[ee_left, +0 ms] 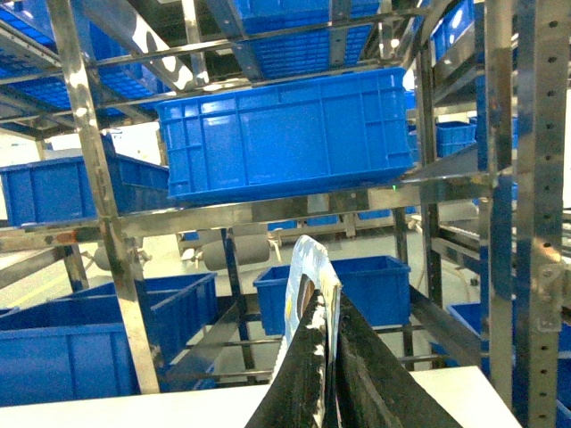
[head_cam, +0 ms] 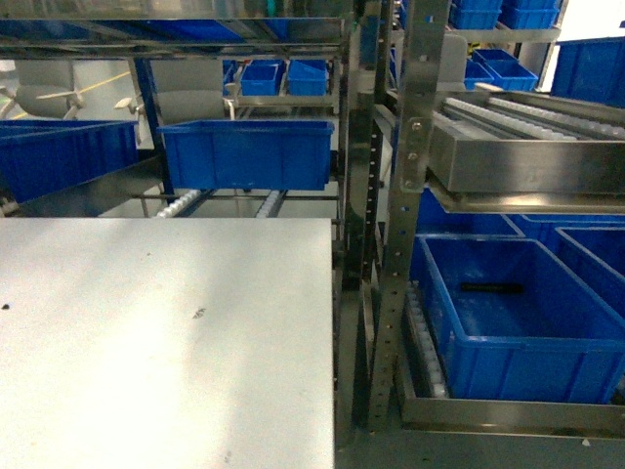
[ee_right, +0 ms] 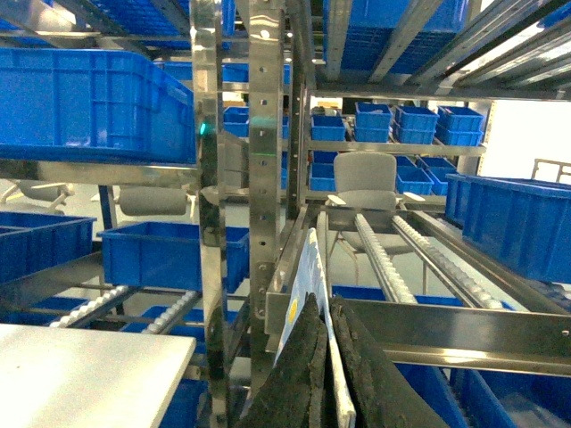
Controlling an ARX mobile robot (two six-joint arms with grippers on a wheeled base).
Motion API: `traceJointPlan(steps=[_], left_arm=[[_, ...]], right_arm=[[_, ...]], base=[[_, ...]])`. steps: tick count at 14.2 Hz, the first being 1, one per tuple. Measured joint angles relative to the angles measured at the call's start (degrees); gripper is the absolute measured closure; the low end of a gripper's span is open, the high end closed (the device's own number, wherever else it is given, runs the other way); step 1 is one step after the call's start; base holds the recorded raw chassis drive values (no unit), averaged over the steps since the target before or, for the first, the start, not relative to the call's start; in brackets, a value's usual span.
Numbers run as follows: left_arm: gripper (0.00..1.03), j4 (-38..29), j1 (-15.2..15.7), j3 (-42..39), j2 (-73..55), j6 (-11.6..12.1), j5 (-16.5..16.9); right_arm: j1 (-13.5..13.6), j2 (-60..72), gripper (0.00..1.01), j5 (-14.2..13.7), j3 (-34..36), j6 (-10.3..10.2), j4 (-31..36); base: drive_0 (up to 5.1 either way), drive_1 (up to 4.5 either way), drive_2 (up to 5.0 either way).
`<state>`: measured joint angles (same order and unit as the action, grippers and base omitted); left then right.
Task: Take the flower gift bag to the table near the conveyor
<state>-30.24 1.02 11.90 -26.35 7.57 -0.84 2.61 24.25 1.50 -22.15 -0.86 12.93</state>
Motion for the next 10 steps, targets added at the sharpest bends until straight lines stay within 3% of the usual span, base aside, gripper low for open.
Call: traceJointPlan(steps=[6, 10], left_arm=[[1.01, 0.0, 0.0, 0.0, 0.0, 0.0, 0.0], [1.01, 0.1, 0.0, 0.0, 0.0, 0.0, 0.0]], right_arm=[[0.0, 0.0, 0.99, 0.0, 0.0, 0.0, 0.0], [0.0, 0.0, 0.99, 0.0, 0.0, 0.0, 0.0]], base=[[-4.7, 3.84, 0.8], [-5.0, 2.5, 2.5]])
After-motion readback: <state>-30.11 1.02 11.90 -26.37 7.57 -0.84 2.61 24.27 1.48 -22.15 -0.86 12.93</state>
